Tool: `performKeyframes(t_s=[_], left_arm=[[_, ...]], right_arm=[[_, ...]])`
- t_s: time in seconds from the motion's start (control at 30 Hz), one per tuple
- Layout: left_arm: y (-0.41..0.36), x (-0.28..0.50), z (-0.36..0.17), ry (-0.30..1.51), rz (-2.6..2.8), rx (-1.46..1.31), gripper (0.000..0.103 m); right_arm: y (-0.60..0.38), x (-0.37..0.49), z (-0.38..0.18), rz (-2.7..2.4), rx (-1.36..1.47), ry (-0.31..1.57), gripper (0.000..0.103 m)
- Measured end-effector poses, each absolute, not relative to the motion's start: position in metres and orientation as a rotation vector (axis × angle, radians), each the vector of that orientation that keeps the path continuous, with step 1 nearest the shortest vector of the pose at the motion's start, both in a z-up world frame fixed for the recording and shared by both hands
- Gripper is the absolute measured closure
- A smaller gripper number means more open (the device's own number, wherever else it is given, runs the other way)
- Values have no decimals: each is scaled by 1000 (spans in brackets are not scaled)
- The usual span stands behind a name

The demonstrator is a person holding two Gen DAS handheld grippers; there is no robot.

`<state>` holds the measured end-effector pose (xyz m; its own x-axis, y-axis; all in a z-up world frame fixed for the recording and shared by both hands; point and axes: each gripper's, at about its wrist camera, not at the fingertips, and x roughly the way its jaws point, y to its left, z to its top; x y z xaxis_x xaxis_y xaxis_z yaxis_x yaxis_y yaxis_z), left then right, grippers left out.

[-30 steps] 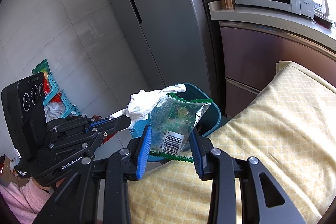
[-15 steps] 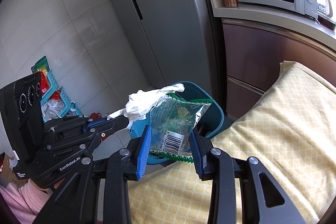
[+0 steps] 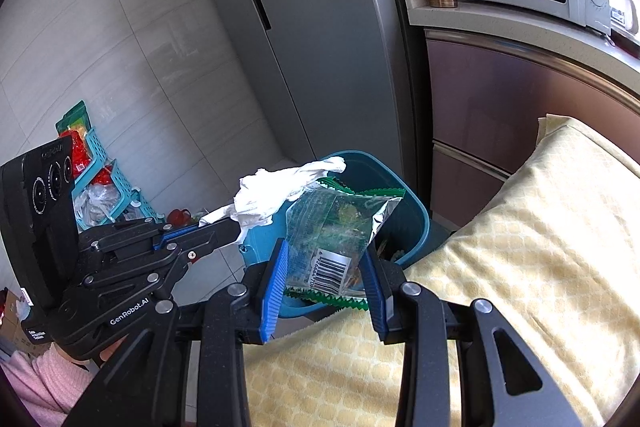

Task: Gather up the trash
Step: 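Lower the tissue and clear wrapper with both grippers into the blue bin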

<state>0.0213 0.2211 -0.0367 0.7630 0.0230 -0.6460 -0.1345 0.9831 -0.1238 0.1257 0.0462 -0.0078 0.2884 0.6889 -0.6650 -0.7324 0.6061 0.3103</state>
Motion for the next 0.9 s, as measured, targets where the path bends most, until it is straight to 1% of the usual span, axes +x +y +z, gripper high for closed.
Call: performKeyframes(t_s=[0.9], left_arm=[[226, 25, -46, 712, 109, -187, 100]], right_arm=[[66, 127, -15, 940, -92, 879, 69]])
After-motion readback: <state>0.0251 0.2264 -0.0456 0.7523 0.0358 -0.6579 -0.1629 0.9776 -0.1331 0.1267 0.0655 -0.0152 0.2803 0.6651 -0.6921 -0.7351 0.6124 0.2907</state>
